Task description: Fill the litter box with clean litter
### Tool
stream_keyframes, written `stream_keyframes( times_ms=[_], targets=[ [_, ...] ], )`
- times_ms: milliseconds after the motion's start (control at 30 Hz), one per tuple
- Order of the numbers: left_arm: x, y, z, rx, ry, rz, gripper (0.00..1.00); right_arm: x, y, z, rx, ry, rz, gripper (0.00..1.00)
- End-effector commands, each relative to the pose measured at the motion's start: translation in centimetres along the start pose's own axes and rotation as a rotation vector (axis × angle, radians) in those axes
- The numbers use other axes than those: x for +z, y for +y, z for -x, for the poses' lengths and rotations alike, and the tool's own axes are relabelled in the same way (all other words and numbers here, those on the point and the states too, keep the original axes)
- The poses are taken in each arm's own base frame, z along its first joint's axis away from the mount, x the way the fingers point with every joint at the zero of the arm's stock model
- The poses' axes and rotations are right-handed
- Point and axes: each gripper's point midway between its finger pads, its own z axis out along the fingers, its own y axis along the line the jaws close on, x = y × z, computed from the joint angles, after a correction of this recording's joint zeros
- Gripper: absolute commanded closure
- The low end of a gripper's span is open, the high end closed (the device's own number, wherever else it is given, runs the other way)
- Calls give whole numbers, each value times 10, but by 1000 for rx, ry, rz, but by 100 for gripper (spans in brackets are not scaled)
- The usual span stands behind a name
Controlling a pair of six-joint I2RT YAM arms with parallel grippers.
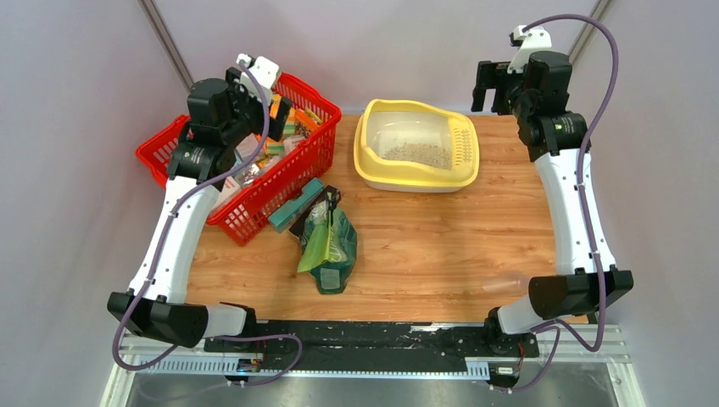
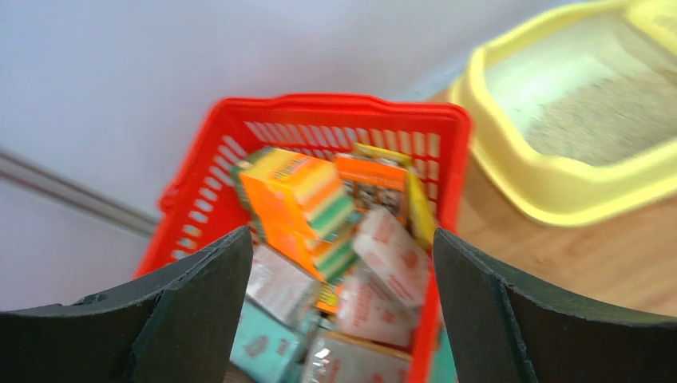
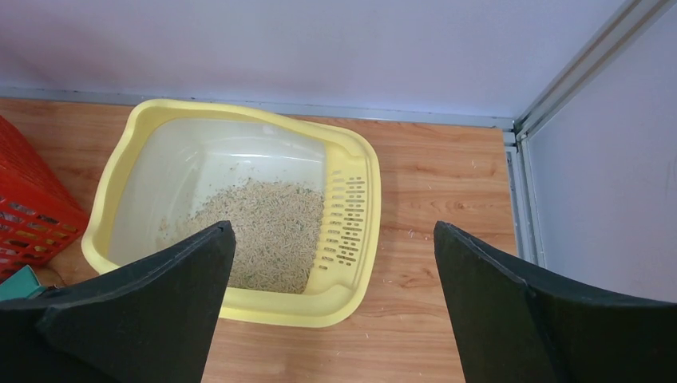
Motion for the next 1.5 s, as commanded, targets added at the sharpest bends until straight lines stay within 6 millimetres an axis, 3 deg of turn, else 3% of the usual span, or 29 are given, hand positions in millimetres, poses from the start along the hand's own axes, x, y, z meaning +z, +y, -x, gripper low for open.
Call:
stream_keyframes(
  times_ms=[0, 67, 100, 133, 267, 533, 733, 967, 1133, 1467],
  targets=[
    [-33, -59, -4, -152, 18, -265, 11, 3, -1, -1, -3, -6, -7, 0],
    [-48, -91, -29, -194, 109, -389, 14, -1, 5, -6, -62, 7, 40, 0],
    [-59, -105, -32, -185, 124, -436, 16, -1, 12, -13, -91, 21, 87, 0],
    [-65, -117, -51, -202, 186, -465, 17, -3, 14, -16, -135, 24, 114, 0],
    [-83, -140, -74, -253, 247, -499, 18, -17, 40, -34, -214, 63, 288, 0],
    [-102, -186, -102, -158, 357, -604, 19, -23, 38, -40, -224, 73, 275, 0],
    [-108, -204, -115, -105, 404, -663, 19, -30, 36, -59, -230, 102, 276, 0],
    [-103, -220, -123, -96, 475, -661, 19, -35, 30, -61, -238, 96, 245, 0],
    [-106, -237, -140, -7, 531, -665, 21, -38, 29, -66, -246, 100, 240, 0],
    [-111, -240, -162, 20, 606, -621, 30, -40, 28, -66, -257, 96, 238, 0]
  ],
)
